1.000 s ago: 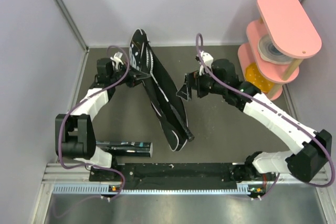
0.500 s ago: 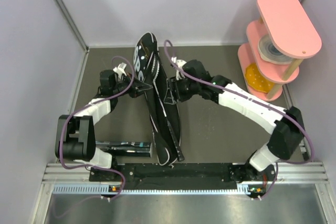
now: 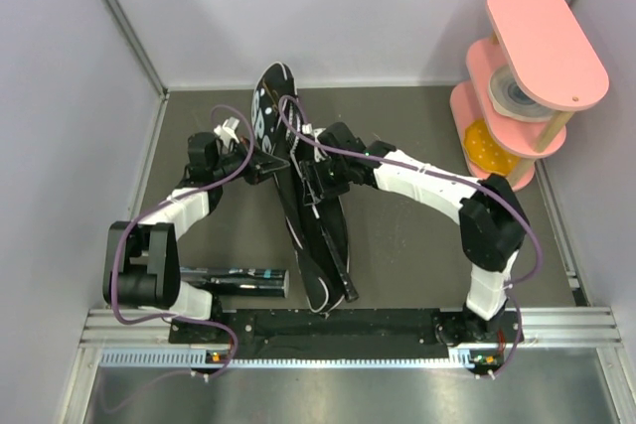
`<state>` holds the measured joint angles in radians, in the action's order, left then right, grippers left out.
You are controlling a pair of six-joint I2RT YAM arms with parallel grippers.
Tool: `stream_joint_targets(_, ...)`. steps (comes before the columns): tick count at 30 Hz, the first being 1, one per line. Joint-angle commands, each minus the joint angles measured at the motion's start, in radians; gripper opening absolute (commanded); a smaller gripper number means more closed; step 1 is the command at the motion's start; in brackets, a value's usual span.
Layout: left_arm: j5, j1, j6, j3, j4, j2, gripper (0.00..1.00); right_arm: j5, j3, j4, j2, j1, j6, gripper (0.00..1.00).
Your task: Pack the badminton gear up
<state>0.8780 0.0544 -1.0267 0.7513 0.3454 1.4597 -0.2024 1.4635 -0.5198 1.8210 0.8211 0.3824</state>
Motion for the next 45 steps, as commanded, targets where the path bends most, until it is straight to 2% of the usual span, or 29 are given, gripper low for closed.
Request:
stream_joint_targets(1, 0.055, 0.013, -0.033, 0.006, 0.109, -0.059, 0.00, -0.018, 0.077, 0.021, 0.052, 0.006, -0.017, 0.53)
stream_joint_targets(3, 0.056, 0.016, -0.035, 0.006, 0.110, -0.062, 0.00, -0.048, 0.077, 0.046, 0.063, 0.004, -0.014, 0.52)
stream_joint_targets(6, 0.050, 0.025, -0.038, 0.002, 0.110, -0.068, 0.00, -0.060, 0.072, 0.069, 0.066, 0.004, -0.004, 0.38)
stream_joint_targets(7, 0.047, 0.033, -0.036, 0.002, 0.110, -0.070, 0.00, -0.060, 0.063, 0.075, 0.061, 0.004, 0.000, 0.29)
stream_joint_targets(9, 0.042, 0.047, -0.038, 0.002, 0.110, -0.070, 0.00, -0.052, 0.049, 0.101, 0.043, 0.004, 0.012, 0.21)
stream_joint_targets(10, 0.041, 0.051, -0.041, 0.003, 0.112, -0.070, 0.00, -0.052, 0.031, 0.112, 0.035, 0.004, 0.013, 0.09)
stream_joint_targets(12, 0.035, 0.068, -0.050, 0.003, 0.122, -0.065, 0.00, -0.039, 0.014, 0.130, 0.006, 0.004, 0.021, 0.00)
stream_joint_targets(22, -0.011, 0.209, -0.064, 0.022, 0.151, -0.016, 0.00, 0.285, -0.135, 0.144, -0.233, 0.019, 0.042, 0.00)
stream_joint_targets(24, -0.022, 0.225, -0.075, 0.022, 0.164, -0.002, 0.00, 0.403, -0.147, 0.142, -0.258, 0.044, 0.030, 0.00)
stream_joint_targets(32, -0.077, 0.249, -0.036, -0.039, 0.116, 0.011, 0.00, 0.739, -0.160, 0.176, -0.197, 0.142, -0.062, 0.00)
stream_joint_targets(38, -0.103, 0.257, -0.032, -0.139, 0.127, -0.010, 0.00, 0.802, -0.189, 0.296, -0.149, 0.173, -0.062, 0.00)
stream_joint_targets(45, -0.102, 0.257, -0.035, -0.173, 0.141, -0.030, 0.00, 0.825, -0.186, 0.408, -0.098, 0.173, -0.063, 0.00)
